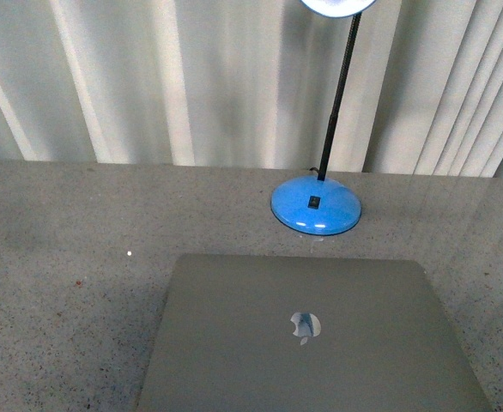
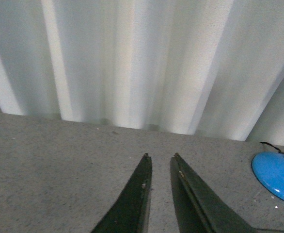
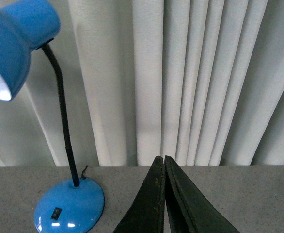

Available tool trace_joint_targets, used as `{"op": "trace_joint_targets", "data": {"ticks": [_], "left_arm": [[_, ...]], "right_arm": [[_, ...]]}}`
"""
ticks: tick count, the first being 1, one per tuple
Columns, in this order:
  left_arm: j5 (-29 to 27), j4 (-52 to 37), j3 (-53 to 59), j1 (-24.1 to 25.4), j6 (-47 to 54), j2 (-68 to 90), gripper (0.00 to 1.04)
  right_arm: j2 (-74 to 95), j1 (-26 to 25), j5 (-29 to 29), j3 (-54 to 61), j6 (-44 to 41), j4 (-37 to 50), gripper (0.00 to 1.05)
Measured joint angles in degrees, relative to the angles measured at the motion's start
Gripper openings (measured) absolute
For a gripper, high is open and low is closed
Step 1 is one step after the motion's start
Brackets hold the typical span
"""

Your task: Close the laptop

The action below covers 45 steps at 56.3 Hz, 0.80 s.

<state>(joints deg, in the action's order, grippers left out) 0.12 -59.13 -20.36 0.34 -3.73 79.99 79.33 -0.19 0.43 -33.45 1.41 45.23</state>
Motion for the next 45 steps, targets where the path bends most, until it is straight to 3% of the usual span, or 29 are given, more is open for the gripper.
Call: {"op": "trace_joint_targets", "data": {"ticks": [4,23,45], "left_arm": [[-0.2,-0.1,2.5,0.0,1.3,-2.6,0.03],[-0.2,-0.5,12.9,-0.4,3.1,-12.9,0.04],[-0.2,11.1,18.2,-0.4,3.3,-29.0,0.04]], "right_arm": [[-3.0,0.2,0.0,3.6,-0.7,1.5,0.03],[-14.8,0.1,-0.4,18.5,-1.2,3.7,0.03],[-27.0,0.1,-0.4,26.7,-1.2,-0.4,0.03]]}}
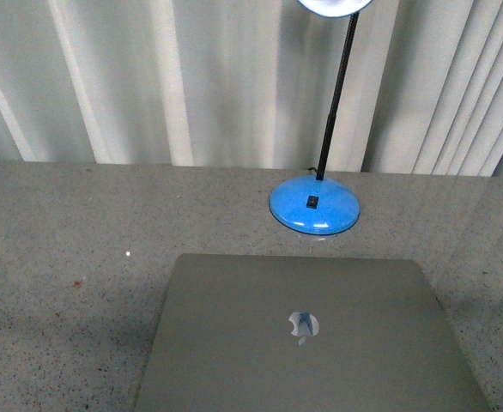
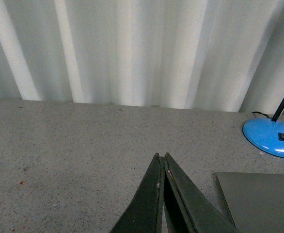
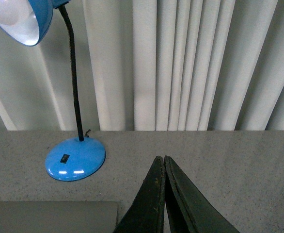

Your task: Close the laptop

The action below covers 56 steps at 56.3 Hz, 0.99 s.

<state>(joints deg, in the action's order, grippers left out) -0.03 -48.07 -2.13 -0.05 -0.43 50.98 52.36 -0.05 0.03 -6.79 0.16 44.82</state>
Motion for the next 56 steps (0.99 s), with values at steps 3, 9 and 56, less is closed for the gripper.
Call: {"op": "trace_joint_targets", "data": {"ticks": [3,9,56], "left_arm": [[0.0,1.6,0.3,0.0,0.0,-2.1,0.04],[0.0,6.3,0.5,0.0,0.0,-7.5,0.04],[0.0,30.9,0.6,0.0,0.0,-34.0,0.04]], "right_arm": [[-1.7,0.0,0.0,0.7,0.0,-0.9,0.03],[-6.0,0.0,0.0,2.4,0.0,-3.7,0.03],[-31.4,0.0,0.0,6.5,0.0,-23.8,0.03]]}}
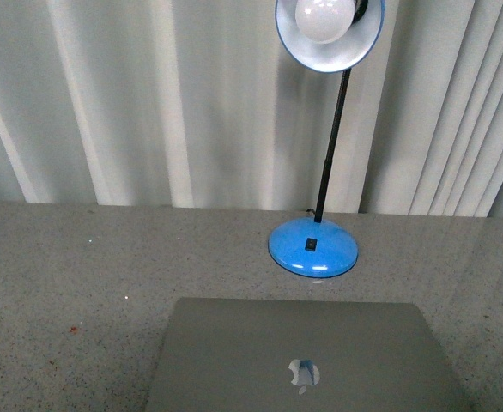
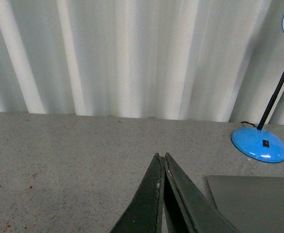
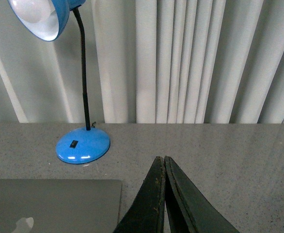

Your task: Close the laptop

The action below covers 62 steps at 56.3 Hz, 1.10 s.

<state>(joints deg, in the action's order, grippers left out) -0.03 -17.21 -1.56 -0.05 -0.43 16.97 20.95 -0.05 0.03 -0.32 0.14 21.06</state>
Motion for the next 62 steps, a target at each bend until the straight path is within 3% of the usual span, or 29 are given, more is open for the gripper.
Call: {"op": "trace_joint_targets", "data": {"ticks": [25,32,35,41,52,55,62], "left_arm": [[0.0,7.0,0.0,0.0,0.0,-6.9,0.04],[0.0,16.5,0.0,0.0,0.0,-14.7,0.04],[0.0,16.9,0.0,0.0,0.0,-16.6,0.04],[0.0,17.1,0.0,0.0,0.0,-16.7,0.04],[0.0,17.2,0.0,0.0,0.0,-16.9,0.04],[0.0,17.2,0.0,0.0,0.0,-16.9,0.04],[0.0,17.2,0.0,0.0,0.0,-16.9,0.28]], "right_arm": [[-8.5,0.0,0.0,0.0,0.0,-8.5,0.03],[-10.4,0.0,0.0,0.0,0.0,-10.3,0.03],[-11.0,0.0,0.0,0.0,0.0,-11.0,0.03],[-18.8,0.0,0.0,0.0,0.0,-20.5,0.03],[-20.6,0.0,0.0,0.0,-0.1,-21.0,0.03],[-20.6,0.0,0.0,0.0,-0.1,-21.0,0.14],[-20.7,0.0,0.0,0.0,-0.1,-21.0,0.39]]}}
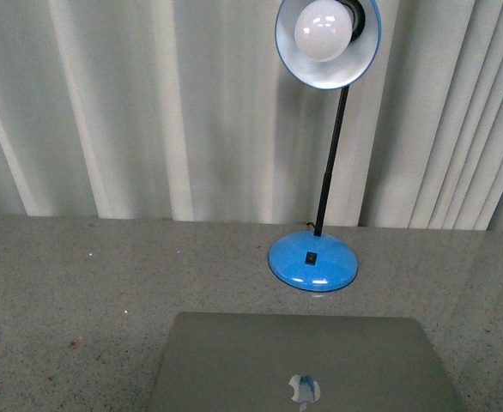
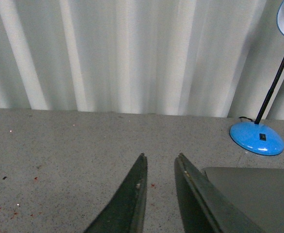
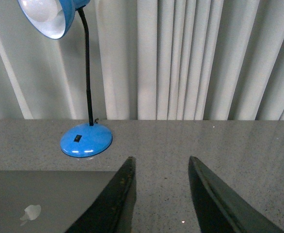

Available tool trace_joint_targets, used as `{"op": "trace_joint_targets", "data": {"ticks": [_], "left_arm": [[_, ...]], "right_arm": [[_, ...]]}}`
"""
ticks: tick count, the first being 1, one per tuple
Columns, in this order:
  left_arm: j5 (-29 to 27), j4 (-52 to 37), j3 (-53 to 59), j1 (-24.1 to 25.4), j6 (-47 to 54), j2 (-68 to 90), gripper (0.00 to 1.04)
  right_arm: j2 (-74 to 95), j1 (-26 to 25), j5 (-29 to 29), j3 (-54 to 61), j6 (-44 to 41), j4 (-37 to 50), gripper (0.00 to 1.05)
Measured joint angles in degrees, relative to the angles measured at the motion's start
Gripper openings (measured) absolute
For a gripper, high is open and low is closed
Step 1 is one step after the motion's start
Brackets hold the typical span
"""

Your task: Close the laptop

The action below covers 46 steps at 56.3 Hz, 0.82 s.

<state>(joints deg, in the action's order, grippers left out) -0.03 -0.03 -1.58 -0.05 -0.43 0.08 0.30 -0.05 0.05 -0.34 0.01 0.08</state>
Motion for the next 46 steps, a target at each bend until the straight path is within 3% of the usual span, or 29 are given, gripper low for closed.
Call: {"op": "trace_joint_targets", "data": {"ticks": [16,19,22,46], "left_arm": [[0.0,0.0,0.0,0.0,0.0,0.0,0.81],[0.0,0.0,0.0,0.0,0.0,0.0,0.92],[0.0,0.0,0.0,0.0,0.1,0.0,0.99],[0.0,0.0,0.0,0.0,0.1,0.0,0.98]], "right_arm": [[0.0,0.0,0.0,0.0,0.0,0.0,0.92],[0.0,0.0,0.0,0.0,0.0,0.0,0.99],[0.0,0.0,0.0,0.0,0.0,0.0,0.97],[0.0,0.0,0.0,0.0,0.0,0.0,0.97]]}}
